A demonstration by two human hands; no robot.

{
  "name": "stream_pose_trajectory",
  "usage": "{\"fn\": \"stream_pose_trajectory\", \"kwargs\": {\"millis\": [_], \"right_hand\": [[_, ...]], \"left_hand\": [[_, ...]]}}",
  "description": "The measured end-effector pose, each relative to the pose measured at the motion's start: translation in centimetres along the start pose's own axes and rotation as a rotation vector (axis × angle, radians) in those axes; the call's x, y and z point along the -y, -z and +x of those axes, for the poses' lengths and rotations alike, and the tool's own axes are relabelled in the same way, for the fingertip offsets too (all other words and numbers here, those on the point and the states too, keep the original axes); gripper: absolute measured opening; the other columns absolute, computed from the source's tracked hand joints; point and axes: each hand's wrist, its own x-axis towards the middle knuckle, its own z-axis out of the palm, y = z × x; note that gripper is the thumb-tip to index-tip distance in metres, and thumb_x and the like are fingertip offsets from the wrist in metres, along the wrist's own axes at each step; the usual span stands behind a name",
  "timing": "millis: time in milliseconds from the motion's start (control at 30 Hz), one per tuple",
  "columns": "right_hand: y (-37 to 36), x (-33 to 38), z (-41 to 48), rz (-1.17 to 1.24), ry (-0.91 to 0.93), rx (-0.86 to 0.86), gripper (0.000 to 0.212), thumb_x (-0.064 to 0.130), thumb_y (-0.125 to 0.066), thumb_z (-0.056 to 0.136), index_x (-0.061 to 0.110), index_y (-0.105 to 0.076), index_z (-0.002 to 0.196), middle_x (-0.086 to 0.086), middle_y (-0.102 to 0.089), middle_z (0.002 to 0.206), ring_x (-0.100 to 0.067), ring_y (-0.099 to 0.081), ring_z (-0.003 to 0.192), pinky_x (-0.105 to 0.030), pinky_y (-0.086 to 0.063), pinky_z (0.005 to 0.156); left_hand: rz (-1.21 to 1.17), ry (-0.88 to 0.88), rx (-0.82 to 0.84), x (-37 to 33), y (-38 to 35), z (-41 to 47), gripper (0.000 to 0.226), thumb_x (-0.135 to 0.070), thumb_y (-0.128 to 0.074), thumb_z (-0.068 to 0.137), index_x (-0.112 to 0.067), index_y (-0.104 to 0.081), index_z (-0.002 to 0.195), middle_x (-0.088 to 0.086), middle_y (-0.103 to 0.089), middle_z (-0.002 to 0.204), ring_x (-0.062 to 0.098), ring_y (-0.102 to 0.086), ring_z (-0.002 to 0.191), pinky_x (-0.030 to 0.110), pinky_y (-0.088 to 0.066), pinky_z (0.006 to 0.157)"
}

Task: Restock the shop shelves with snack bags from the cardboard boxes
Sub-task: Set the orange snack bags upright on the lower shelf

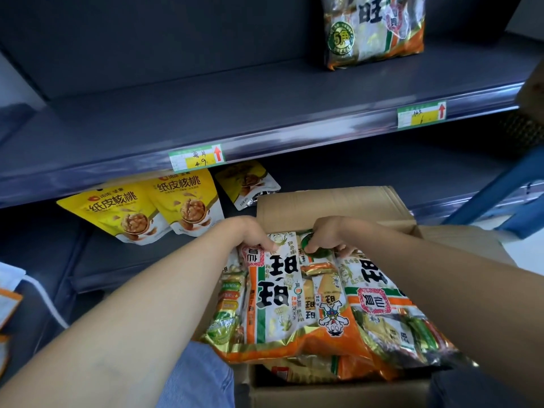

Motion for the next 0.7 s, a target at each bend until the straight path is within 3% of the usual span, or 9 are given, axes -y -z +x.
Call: {"fn": "stream_pose_trajectory", "kwargs": {"millis": [100, 167, 233, 333, 400, 500, 633, 700], "right_hand": [[-0.2, 0.9, -0.5, -0.199, 0.091, -0.142, 0.055, 0.034, -0.059, 0.090, 0.004, -0.045, 0.133, -0.012, -0.051, 0.129, -0.028, -0.050, 0.119, -0.035, -0.045, 0.094], [-0.1, 1.3, -0.2, -0.204, 0.117, -0.111, 0.054, 0.030, -0.061, 0.089, 0.003, -0.045, 0.133, -0.012, -0.051, 0.131, -0.029, -0.051, 0.119, -0.035, -0.046, 0.093], [0.1, 1.3, -0.1, -0.176, 0.121, -0.067, 0.052, 0.029, -0.062, 0.089, 0.002, -0.047, 0.131, -0.012, -0.053, 0.129, -0.030, -0.053, 0.116, -0.036, -0.049, 0.094], [0.8, 0.6, -0.1, -0.160, 0.133, -0.070, 0.049, 0.032, -0.065, 0.087, 0.000, -0.054, 0.122, -0.012, -0.061, 0.115, -0.028, -0.061, 0.104, -0.034, -0.052, 0.084], [1.5, 0.3, -0.6, -0.189, 0.130, -0.092, 0.049, 0.030, -0.067, 0.085, 0.000, -0.054, 0.121, -0.013, -0.061, 0.111, -0.027, -0.063, 0.098, -0.033, -0.052, 0.079], [3.2, 0.4, -2.2, -0.287, 0.094, -0.099, 0.056, 0.029, -0.067, 0.086, -0.001, -0.046, 0.129, -0.015, -0.059, 0.124, -0.029, -0.061, 0.104, -0.035, -0.049, 0.084], [6.3, 1.6, -5.0, -0.497, 0.071, -0.111, 0.061, 0.040, -0.062, 0.089, 0.003, -0.048, 0.135, -0.011, -0.054, 0.136, -0.028, -0.052, 0.122, -0.031, -0.041, 0.090], [7.9, 1.8, -6.1, -0.531, 0.083, -0.094, 0.061, 0.045, -0.064, 0.085, 0.005, -0.053, 0.130, -0.009, -0.056, 0.133, -0.028, -0.053, 0.120, -0.031, -0.040, 0.096]], "left_hand": [[0.051, -0.052, -0.096, -0.1, -0.2, 0.3, 0.063, -0.030, -0.076, 0.079, -0.005, -0.050, 0.131, 0.011, -0.062, 0.123, 0.027, -0.061, 0.110, 0.037, -0.050, 0.096], [0.144, -0.092, -0.188, -0.2, -0.1, 0.1, 0.047, -0.027, -0.071, 0.084, -0.002, -0.058, 0.122, 0.012, -0.063, 0.121, 0.026, -0.061, 0.110, 0.031, -0.050, 0.091], [0.174, -0.145, -0.184, -0.4, 0.0, -0.2, 0.034, -0.016, -0.065, 0.088, 0.000, -0.062, 0.117, 0.015, -0.064, 0.120, 0.028, -0.062, 0.111, 0.029, -0.049, 0.087], [0.233, -0.230, -0.203, -1.2, -0.2, -0.8, 0.027, -0.005, -0.052, 0.093, 0.001, -0.062, 0.116, 0.016, -0.063, 0.121, 0.029, -0.060, 0.113, 0.031, -0.048, 0.089], [0.268, -0.333, -0.263, -2.2, 0.0, -1.5, 0.019, 0.000, -0.044, 0.094, -0.002, -0.062, 0.100, 0.013, -0.061, 0.109, 0.028, -0.058, 0.102, 0.033, -0.048, 0.081], [0.273, -0.485, -0.365, -4.0, 1.3, -2.8, 0.033, 0.008, -0.044, 0.086, -0.016, -0.040, 0.064, 0.001, -0.047, 0.074, 0.022, -0.045, 0.078, 0.028, -0.034, 0.057], [0.258, -0.634, -0.426, -6.7, 3.5, -5.2, 0.036, 0.006, -0.048, 0.082, -0.020, -0.040, 0.059, -0.006, -0.044, 0.065, 0.017, -0.042, 0.068, 0.027, -0.033, 0.056], [0.251, -0.693, -0.449, -7.9, 4.8, -6.6, 0.036, 0.003, -0.052, 0.083, -0.021, -0.041, 0.059, -0.008, -0.044, 0.064, 0.014, -0.040, 0.062, 0.026, -0.033, 0.055]]}}
